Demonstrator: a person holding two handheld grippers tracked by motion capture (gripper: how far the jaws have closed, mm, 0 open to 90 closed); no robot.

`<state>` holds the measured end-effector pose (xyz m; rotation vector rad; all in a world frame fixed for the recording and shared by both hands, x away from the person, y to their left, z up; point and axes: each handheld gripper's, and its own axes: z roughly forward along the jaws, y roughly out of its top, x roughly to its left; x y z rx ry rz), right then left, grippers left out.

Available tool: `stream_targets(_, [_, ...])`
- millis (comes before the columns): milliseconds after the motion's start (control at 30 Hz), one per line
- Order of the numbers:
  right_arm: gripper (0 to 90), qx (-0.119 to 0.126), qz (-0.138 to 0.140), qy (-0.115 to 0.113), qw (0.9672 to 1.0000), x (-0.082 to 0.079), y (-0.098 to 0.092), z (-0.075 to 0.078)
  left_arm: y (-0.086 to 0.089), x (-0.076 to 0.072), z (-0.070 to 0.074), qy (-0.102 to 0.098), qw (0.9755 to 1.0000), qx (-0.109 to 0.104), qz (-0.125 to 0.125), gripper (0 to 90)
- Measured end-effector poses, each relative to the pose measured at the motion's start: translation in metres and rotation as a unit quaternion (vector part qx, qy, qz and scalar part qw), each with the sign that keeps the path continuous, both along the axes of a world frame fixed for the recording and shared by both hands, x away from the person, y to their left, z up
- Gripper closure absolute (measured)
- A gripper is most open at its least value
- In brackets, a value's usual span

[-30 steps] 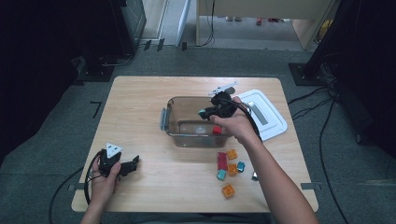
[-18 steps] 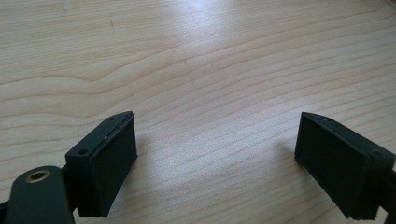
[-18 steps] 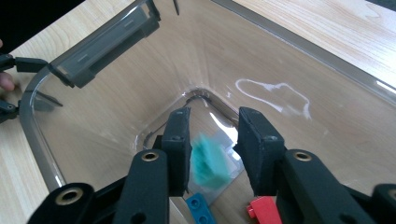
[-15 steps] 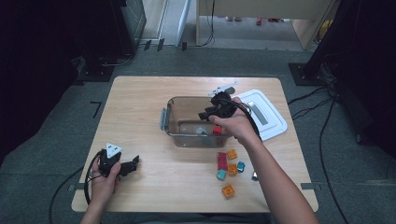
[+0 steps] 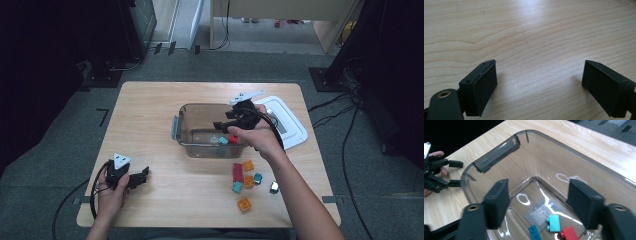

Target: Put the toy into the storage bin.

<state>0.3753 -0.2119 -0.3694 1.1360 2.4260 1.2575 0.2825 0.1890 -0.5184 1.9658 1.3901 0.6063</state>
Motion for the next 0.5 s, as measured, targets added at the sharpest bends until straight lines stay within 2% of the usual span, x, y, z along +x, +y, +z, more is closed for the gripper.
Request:
stream_targets(133, [24.5,0.007,-0.001,-0.018,0.9998,-0.012,-0.005,0.006,0.0,0.0,0.0,0.0,1.0,0.0,0.0,12.8])
stream_targets(267, [23.7,0.013,0.003,-0.038,0.9992,-0.028,-0.01,0.013,0.0,0.0,0.0,0.0,1.0,0.0,0.0,12.8])
stream_targets(500, [24.5,0.017,0.007,-0.06,0.998,-0.055,-0.019,0.018,0.0,0.0,0.0,0.0,1.0,-0.001,0.0,12.8])
